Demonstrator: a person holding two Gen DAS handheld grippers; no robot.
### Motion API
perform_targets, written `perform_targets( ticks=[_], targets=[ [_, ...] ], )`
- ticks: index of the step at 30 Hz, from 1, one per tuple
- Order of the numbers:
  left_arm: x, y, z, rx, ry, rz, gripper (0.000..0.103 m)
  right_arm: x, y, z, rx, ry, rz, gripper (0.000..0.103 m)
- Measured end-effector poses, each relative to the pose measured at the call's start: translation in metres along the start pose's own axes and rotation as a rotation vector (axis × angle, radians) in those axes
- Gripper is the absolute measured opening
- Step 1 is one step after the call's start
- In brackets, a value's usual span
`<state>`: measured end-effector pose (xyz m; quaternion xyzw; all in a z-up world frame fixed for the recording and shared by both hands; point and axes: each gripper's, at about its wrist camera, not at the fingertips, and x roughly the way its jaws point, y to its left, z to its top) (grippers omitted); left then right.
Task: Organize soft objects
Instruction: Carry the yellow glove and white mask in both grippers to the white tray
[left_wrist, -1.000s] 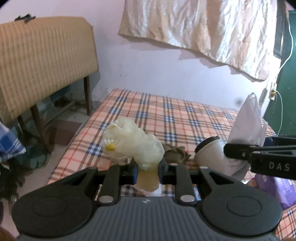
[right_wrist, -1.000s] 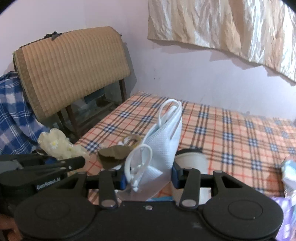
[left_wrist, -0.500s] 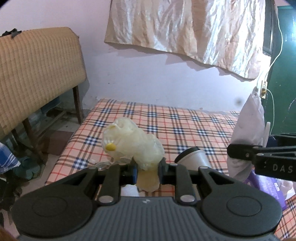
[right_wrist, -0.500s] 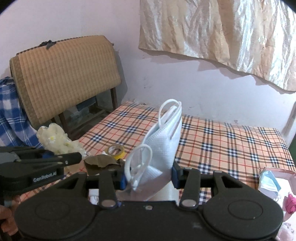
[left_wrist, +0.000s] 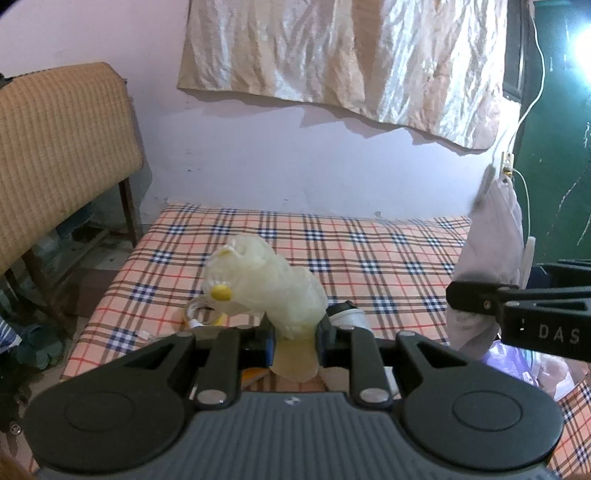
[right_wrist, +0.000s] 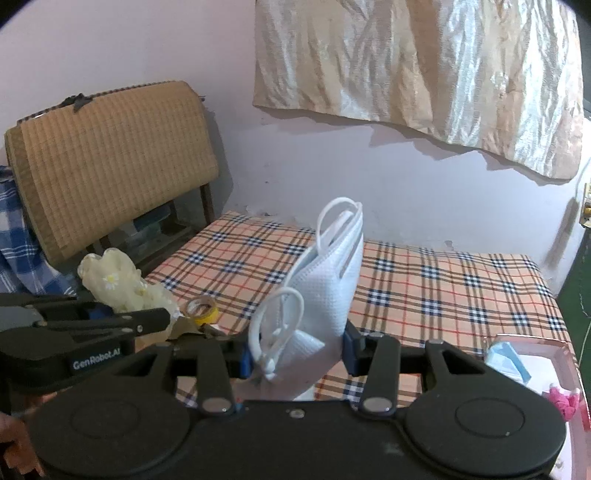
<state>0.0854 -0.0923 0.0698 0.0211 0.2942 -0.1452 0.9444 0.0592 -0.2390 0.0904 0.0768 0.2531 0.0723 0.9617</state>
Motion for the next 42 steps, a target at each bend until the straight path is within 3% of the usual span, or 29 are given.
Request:
perform_targets(
  ticks=[42],
  targets=[
    [0.02,-0.107,0.005,0.09,0.011,-0.119,0.024,-0.037,-0.098,-0.015,0.106,-0.025,-0.118,0.053]
  ],
)
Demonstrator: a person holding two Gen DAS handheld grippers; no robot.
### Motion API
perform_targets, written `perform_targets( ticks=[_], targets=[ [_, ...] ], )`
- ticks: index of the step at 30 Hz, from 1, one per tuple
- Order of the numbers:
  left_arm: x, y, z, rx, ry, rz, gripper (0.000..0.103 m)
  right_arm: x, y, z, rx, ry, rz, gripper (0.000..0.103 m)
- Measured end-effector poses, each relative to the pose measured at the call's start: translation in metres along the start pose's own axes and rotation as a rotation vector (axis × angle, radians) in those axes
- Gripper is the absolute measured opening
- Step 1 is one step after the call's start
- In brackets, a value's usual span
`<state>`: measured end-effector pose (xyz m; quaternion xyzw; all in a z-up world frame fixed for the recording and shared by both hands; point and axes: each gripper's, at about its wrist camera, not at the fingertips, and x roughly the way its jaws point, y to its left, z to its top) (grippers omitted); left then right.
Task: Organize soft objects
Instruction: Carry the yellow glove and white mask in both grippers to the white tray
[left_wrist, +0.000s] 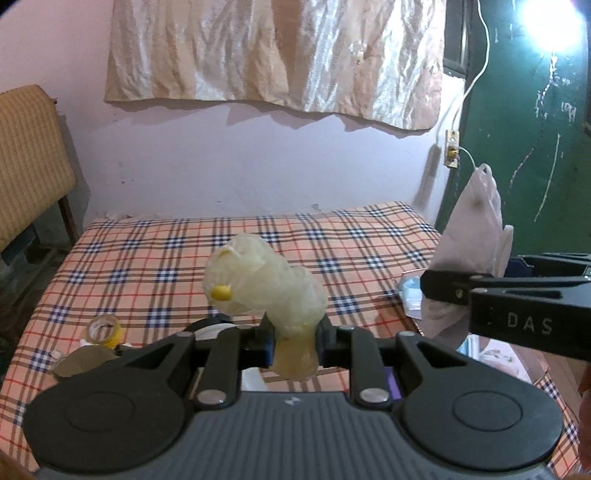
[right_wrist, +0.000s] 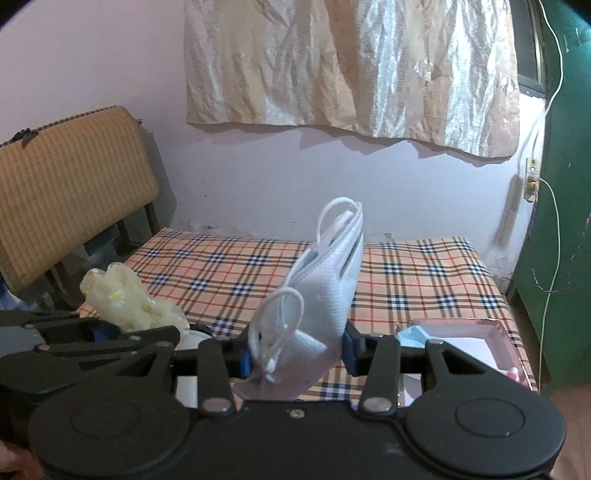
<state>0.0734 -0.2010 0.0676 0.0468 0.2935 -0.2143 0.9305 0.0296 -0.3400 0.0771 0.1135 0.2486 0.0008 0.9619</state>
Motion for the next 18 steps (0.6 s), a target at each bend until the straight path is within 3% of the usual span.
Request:
perform_targets(
  ticks=[18],
  targets=[
    [0.018,-0.048,0.002,0.066,0.016,-0.084,0.024,-0.007,-0.052,-0.008,0.058,-0.006,-0.057,0.054]
  ],
)
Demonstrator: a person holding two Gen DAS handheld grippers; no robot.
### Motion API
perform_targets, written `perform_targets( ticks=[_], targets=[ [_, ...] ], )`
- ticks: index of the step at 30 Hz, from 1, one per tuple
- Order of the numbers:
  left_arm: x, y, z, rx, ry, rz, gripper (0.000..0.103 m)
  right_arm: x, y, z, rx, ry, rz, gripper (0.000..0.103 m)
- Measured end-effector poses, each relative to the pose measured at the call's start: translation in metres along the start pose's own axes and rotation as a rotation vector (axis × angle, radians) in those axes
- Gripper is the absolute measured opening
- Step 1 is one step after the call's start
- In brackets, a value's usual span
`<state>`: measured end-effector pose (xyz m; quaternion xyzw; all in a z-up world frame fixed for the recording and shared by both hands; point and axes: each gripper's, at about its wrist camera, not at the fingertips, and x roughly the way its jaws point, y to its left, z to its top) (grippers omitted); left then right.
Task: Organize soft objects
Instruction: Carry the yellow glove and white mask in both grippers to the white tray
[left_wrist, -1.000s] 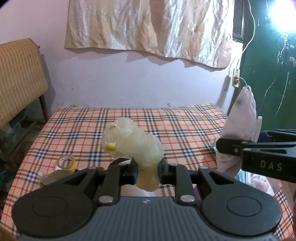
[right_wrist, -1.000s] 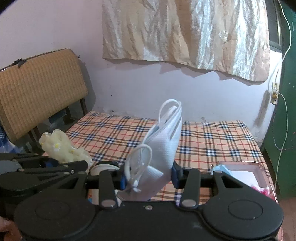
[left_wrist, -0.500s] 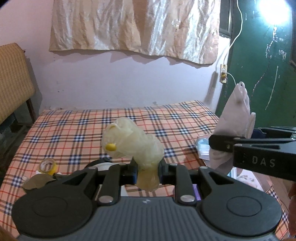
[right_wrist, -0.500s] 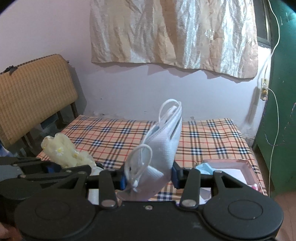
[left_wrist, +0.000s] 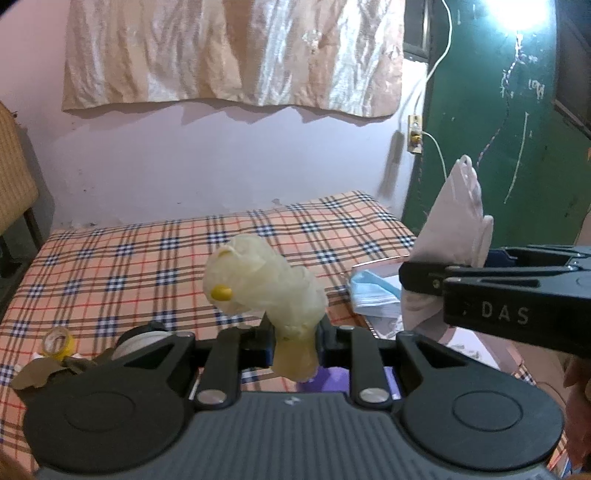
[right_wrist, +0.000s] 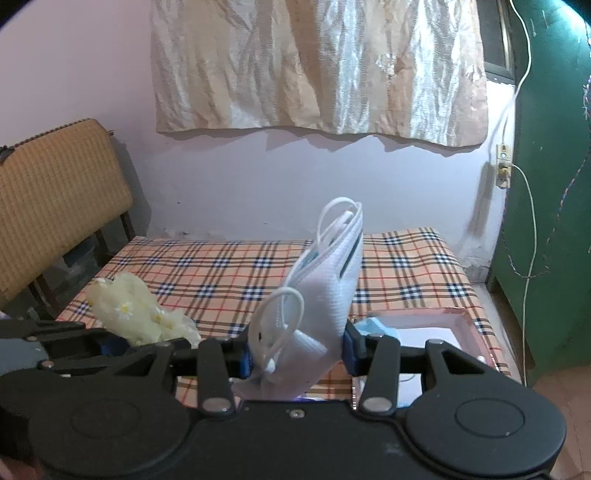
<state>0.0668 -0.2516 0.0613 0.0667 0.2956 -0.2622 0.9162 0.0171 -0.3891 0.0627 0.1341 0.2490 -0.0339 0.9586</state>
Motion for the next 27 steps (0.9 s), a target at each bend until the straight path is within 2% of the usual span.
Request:
perform_targets(
  ticks=[19,27],
  targets=[
    [0.027,-0.04,0.003,0.043,0.025,-0.07,0.024,-0.002,-0.049,-0.006,0.041,0.007,-0.064,0.054],
    [0.043,-0.059,0.004,0.055,0.043,-0.124,0.024,0.002,-0.075,-0.01,0.068,0.015,-0.098,0.054]
  ],
)
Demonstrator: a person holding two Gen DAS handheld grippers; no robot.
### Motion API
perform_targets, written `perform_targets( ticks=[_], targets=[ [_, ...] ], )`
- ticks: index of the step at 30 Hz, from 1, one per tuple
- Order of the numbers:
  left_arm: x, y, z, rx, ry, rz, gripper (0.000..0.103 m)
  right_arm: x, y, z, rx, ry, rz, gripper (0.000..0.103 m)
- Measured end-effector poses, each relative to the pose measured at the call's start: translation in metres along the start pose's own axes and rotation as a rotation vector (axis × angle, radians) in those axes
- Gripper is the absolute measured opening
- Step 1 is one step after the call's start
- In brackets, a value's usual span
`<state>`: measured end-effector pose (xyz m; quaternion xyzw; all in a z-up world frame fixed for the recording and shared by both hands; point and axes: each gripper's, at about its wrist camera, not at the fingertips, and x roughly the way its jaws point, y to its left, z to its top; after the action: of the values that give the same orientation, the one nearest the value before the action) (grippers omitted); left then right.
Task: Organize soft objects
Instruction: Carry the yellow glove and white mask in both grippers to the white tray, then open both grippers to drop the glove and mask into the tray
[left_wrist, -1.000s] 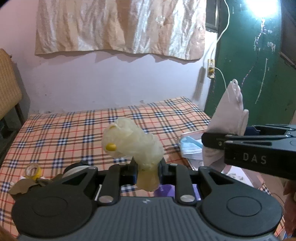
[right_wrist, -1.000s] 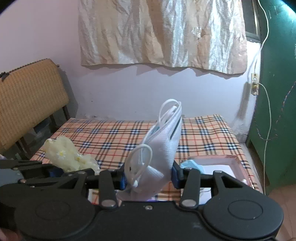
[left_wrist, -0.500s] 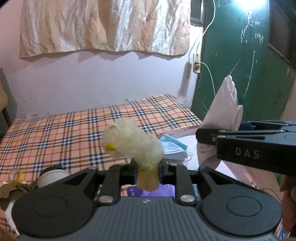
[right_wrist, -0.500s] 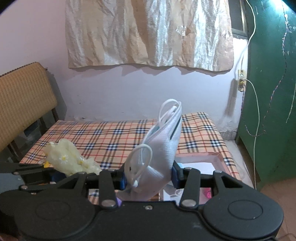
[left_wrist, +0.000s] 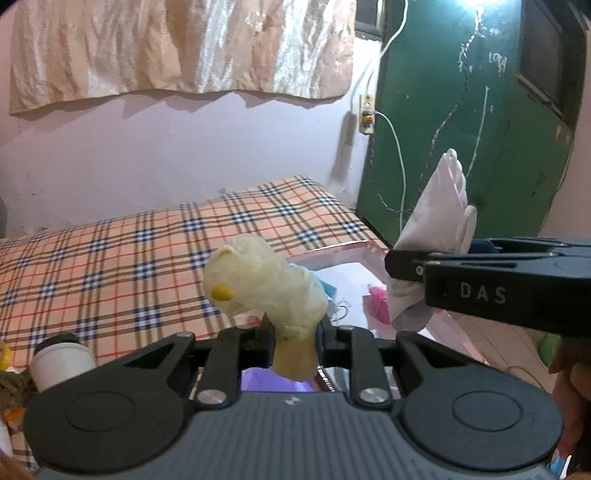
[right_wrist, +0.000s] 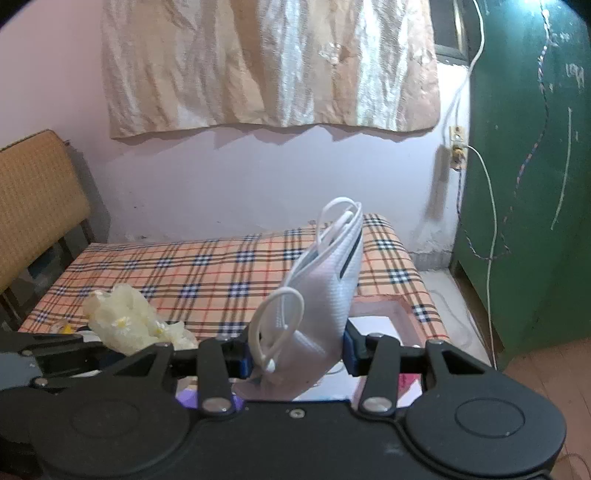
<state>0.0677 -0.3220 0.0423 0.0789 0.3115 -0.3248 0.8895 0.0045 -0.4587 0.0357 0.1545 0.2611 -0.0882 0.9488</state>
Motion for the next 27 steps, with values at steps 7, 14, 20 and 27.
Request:
perform_targets(
  ticks=[7,14,20,27],
  targets=[
    [0.016,-0.016,-0.002,0.009,0.018,-0.035,0.024,0.007,-0.023,-0.003,0.02,0.012,-0.034,0.054],
    [0.031,-0.028,-0.002,0.01,0.035,-0.059,0.024,0.016,-0.043,-0.006,0.033,0.03,-0.059,0.054],
    [0.043,-0.033,-0.001,0.002,0.045,-0.089,0.024,0.026,-0.057,-0.005,0.047,0.042,-0.073,0.054],
    [0.058,-0.041,0.001,-0.002,0.035,-0.143,0.026,0.04,-0.064,0.001,0.045,0.051,-0.081,0.054]
  ],
)
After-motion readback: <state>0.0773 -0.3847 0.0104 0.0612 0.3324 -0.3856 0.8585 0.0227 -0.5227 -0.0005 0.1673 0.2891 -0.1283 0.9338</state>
